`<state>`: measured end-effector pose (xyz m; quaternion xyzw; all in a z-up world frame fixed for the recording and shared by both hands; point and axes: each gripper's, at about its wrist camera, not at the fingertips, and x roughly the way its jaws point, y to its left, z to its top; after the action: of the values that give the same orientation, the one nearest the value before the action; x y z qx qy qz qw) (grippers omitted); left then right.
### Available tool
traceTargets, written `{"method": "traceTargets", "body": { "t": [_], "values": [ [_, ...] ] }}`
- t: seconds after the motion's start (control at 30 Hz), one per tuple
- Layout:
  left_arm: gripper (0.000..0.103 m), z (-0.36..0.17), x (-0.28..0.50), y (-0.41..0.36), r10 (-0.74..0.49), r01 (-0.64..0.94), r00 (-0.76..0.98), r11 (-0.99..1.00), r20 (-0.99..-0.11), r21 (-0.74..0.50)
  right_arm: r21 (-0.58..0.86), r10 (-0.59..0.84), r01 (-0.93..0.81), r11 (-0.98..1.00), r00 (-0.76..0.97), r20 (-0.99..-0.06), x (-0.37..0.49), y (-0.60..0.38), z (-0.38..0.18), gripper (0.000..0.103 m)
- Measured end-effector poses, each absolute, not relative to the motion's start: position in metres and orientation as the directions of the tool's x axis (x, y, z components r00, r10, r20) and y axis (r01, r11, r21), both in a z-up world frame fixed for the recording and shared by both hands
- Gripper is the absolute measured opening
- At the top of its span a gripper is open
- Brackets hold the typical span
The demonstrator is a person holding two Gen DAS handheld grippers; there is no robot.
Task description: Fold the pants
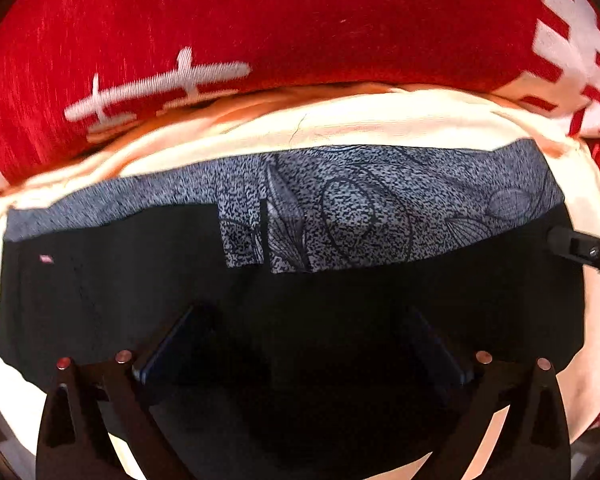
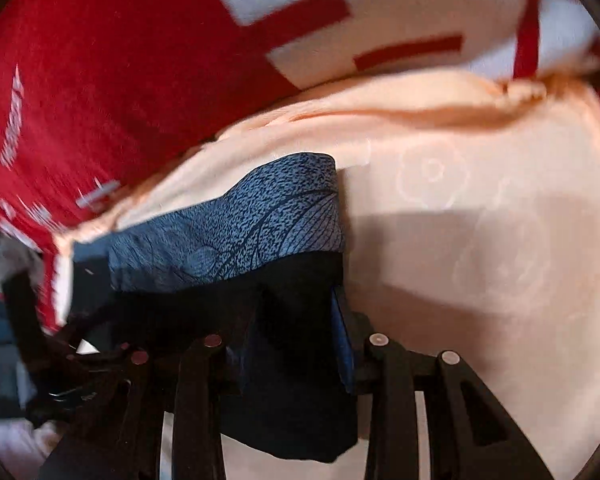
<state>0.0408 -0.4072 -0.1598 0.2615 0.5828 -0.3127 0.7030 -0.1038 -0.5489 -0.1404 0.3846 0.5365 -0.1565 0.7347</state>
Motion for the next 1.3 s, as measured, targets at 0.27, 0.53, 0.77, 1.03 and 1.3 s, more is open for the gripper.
{"method": "traceTargets", "body": {
  "t": [0.27, 0.53, 0.77, 1.03, 1.3],
  "values": [
    [0.103, -0.162, 0.047, -0.397, -0.125, 0.715, 0.081, 0.698, -0.989, -0.03, 0.392, 0.158, 0.712, 0.583, 0.374, -0.914, -0.146, -0.542, -0.118, 0.039],
    [0.103, -0.163, 0.045, -0.393, -0.113, 0.71, 0.09, 0.704, -0.989, -0.015, 0.326, 0.047, 0.663, 0.674, 0.401, -0.915, -0.142, -0.513, -0.081, 0.039],
    [0.103, -0.147, 0.037, -0.389, -0.073, 0.704, 0.089, 0.71, -0.993, 0.011, 0.372, 0.15, 0.677, 0.635, 0.365, -0.919, -0.113, -0.497, -0.125, 0.038],
    [0.103, -0.128, 0.032, -0.353, -0.069, 0.701, 0.06, 0.713, -0.996, -0.007, 0.41, 0.178, 0.679, 0.609, 0.387, -0.905, -0.13, -0.476, -0.119, 0.038],
    [0.103, -0.107, 0.032, -0.301, -0.165, 0.672, -0.008, 0.729, -0.986, -0.127, 0.374, 0.162, 0.702, 0.606, 0.351, -0.922, -0.13, -0.45, -0.106, 0.042]
  ]
}}
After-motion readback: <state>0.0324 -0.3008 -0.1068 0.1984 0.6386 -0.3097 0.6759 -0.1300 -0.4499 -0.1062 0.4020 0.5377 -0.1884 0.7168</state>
